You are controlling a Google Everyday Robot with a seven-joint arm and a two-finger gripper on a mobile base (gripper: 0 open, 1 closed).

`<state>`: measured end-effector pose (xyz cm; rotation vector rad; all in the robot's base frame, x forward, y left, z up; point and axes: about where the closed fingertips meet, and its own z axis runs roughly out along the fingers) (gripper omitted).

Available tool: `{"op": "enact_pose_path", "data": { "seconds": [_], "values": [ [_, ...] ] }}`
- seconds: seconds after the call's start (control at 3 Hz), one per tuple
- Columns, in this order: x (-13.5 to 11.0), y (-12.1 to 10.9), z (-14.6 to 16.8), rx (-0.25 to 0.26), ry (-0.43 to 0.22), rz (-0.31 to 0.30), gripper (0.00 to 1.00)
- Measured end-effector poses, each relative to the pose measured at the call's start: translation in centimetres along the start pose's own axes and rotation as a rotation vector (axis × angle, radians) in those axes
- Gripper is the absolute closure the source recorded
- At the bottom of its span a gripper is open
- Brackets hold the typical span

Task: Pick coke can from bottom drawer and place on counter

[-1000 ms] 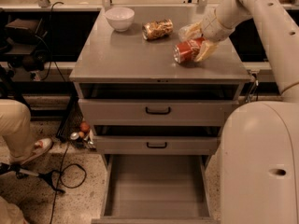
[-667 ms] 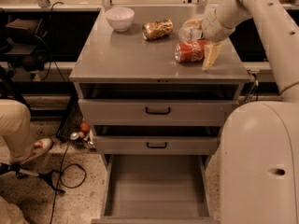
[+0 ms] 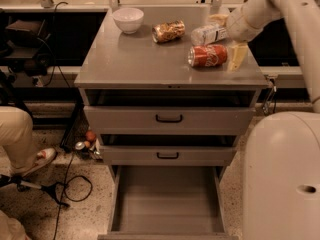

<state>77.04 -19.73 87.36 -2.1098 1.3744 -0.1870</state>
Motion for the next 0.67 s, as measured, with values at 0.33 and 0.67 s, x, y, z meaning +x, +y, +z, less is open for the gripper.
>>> {"op": "enact_pose_path", "data": {
  "seconds": [0.33,0.67],
  "values": [
    [3.5,0.2,-3.6,0.099,0.039,0.103,0.0],
    [8.9,2.5,-8.8,0.218,0.111,0.255,0.0]
  ]
}}
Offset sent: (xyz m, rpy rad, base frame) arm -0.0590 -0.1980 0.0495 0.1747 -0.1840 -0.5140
